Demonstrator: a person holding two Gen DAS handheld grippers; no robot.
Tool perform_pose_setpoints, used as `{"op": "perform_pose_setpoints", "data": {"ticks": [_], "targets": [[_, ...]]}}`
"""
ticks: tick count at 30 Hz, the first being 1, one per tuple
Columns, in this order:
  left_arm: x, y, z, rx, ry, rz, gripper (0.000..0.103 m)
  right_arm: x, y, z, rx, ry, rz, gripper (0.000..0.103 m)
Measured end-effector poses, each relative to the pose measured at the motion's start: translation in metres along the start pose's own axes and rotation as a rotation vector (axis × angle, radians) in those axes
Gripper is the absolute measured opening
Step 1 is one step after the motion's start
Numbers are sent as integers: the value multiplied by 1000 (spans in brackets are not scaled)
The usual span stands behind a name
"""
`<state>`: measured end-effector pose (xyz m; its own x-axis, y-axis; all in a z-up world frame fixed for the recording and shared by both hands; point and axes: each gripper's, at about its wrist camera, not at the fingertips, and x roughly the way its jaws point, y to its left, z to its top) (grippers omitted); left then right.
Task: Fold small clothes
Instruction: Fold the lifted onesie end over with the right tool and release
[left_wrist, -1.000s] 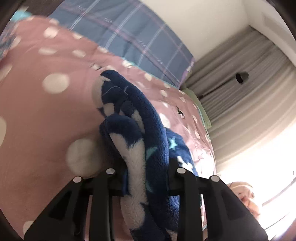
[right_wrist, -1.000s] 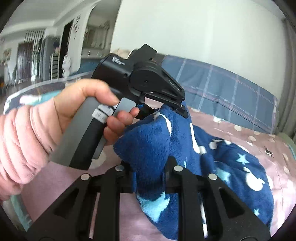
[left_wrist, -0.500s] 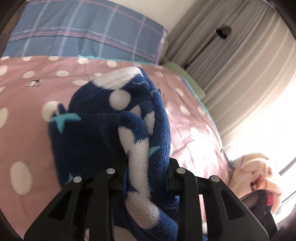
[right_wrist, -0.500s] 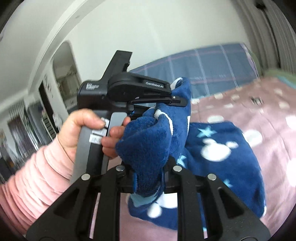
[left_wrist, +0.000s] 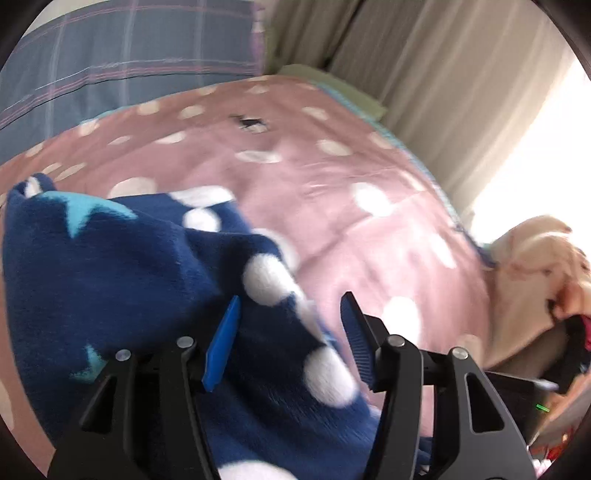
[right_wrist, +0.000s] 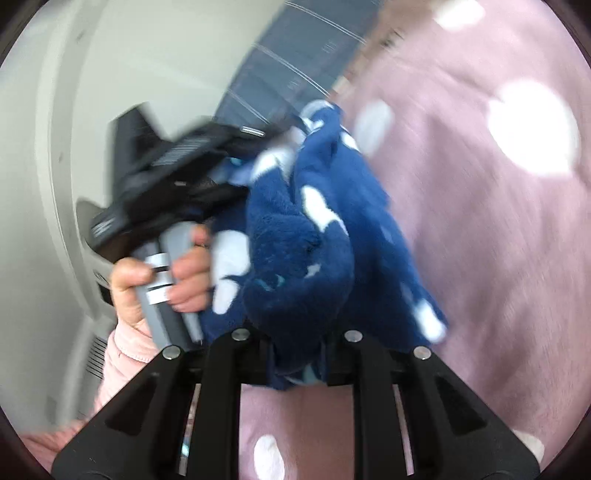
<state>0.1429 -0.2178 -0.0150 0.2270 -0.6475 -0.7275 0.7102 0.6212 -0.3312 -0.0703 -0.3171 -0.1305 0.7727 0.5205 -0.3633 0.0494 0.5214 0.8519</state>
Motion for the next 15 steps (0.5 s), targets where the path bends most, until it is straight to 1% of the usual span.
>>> {"op": "perform_pose_setpoints", "data": {"ticks": [1, 2, 3, 4, 5, 6, 8, 9, 10, 11, 12, 13, 15], "targets": [[-5, -7, -1, 22, -2, -3, 56, -1, -8, -2, 27, 7, 10, 17], [-12, -12, -3, 52, -12, 10, 56, -2, -13, -3, 44, 14, 14, 17], [-24, -19, -9, 103, -36, 44, 56, -2, -18, -4, 56, 28, 19, 18], [-32, -22, -12, 142, -55, 86, 56, -2, -20, -4, 61, 40, 26, 18], [-41, -23, -18, 181, -73, 148, 56, -2, -22, -4, 66, 51, 33, 21], [-48, -20, -25, 213, -90, 230, 56, -3, -23, -4, 65, 58, 30, 25], [-57, -12, -34, 247, -99, 333, 56, -5, -22, -4, 49, 69, 17, 29], [-58, -8, -39, 260, -90, 373, 55, -8, -21, -6, 29, 76, 8, 31], [-54, 0, -45, 283, -56, 388, 52, -9, -21, -5, 16, 79, 0, 32], [-48, 2, -50, 319, -32, 407, 52, -11, -18, -4, -4, 86, -10, 33], [-41, 2, -56, 365, -12, 441, 49, -13, -13, -2, -38, 103, -22, 34], [-30, 2, -62, 397, 17, 466, 43, -16, -9, 3, -69, 110, -37, 34], [-18, 1, -61, 385, 36, 453, 41, -34, 9, 13, -147, 59, -81, 34]]}}
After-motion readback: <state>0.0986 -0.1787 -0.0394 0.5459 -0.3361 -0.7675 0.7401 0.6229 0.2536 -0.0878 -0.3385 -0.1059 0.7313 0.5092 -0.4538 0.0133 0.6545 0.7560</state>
